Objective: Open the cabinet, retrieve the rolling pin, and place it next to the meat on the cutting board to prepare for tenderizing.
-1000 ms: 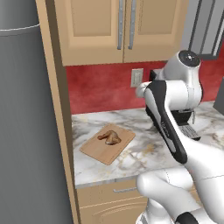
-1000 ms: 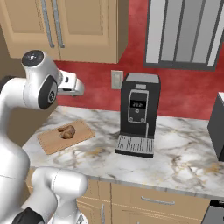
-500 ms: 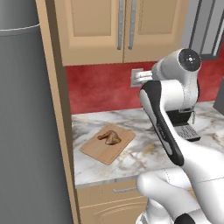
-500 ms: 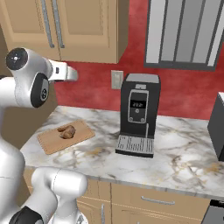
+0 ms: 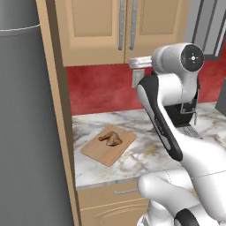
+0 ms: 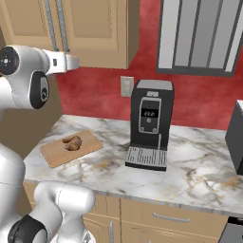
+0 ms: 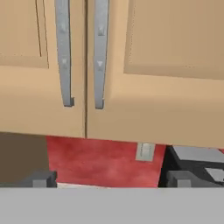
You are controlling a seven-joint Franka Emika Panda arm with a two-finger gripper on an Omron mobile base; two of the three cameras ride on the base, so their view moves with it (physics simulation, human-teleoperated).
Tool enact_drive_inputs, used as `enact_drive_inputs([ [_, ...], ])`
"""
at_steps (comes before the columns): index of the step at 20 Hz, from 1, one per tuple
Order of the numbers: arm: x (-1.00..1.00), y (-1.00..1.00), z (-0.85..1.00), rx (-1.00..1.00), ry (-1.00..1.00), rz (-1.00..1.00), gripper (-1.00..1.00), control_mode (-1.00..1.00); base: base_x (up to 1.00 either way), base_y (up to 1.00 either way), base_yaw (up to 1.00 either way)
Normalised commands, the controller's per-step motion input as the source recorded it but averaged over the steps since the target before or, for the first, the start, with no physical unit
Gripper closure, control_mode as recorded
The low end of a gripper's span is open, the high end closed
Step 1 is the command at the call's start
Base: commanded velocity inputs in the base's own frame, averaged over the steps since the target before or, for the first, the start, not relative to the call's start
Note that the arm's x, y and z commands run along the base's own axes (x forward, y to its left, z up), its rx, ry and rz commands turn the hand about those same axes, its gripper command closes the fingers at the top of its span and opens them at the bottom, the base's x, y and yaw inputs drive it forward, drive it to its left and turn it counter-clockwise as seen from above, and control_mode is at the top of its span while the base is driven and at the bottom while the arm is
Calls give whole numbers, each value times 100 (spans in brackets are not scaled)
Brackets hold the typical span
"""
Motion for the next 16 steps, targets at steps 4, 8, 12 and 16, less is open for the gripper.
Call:
enact_drive_inputs([
  [4,5,21,48,0,-22,0,-100,-100,0,0,0],
  [8,12,18,31,0,-19,0,-100,-100,0,0,0],
  [12,10,3,3,0,-20,0,-100,-100,0,0,0],
  [16,6,0,0,0,-23,0,-100,-100,0,0,0],
])
